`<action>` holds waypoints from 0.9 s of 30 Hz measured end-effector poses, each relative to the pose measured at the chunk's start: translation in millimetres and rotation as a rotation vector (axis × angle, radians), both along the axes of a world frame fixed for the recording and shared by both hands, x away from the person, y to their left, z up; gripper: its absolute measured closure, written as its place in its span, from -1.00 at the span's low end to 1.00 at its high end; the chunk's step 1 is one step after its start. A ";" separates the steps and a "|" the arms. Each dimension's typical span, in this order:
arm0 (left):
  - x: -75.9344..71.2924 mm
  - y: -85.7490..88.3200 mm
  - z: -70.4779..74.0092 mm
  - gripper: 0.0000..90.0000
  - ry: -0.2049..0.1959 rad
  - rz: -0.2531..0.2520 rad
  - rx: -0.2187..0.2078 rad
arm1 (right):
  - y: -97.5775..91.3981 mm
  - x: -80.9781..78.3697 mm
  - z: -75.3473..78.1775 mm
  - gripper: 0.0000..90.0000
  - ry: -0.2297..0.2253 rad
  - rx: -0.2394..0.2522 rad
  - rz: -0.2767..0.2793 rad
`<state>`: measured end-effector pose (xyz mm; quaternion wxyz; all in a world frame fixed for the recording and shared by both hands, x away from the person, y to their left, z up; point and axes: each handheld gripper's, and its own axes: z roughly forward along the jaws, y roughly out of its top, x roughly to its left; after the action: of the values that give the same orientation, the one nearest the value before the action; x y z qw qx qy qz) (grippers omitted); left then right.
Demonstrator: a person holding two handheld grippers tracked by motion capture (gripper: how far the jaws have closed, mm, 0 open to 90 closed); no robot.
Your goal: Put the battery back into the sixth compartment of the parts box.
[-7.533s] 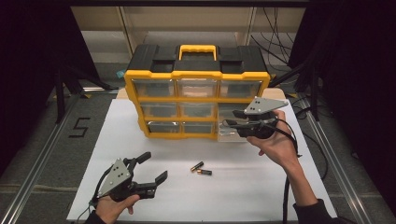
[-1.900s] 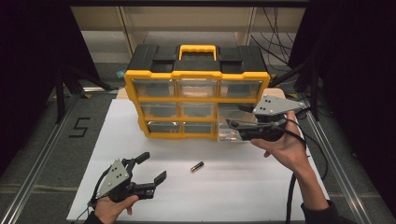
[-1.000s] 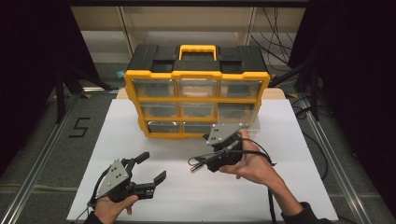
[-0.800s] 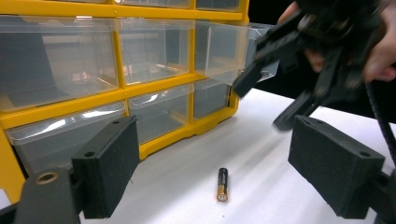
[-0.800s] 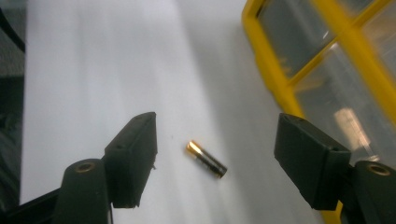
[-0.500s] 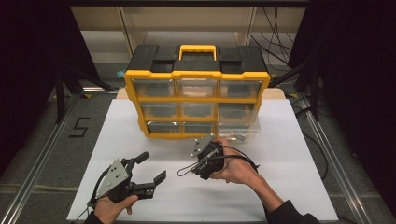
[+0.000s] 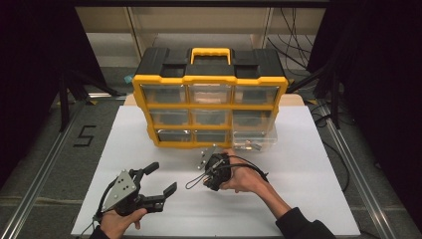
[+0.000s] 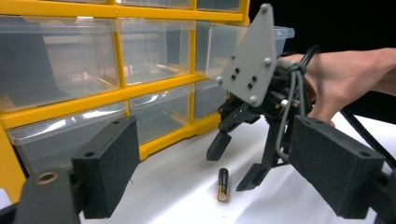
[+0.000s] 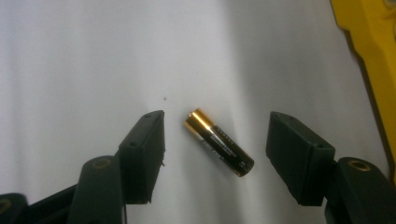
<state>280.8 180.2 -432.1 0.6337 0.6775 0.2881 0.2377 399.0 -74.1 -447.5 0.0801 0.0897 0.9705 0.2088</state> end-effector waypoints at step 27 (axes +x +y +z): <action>-0.7 0.5 -0.1 -0.65 0.004 0.000 -0.001 | 4.1 7.6 -15.5 0.41 0.057 -0.071 -0.013</action>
<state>280.1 180.6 -432.2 0.6333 0.6776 0.2897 0.2361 406.6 -70.0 -462.9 0.0569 0.0991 0.9786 0.1710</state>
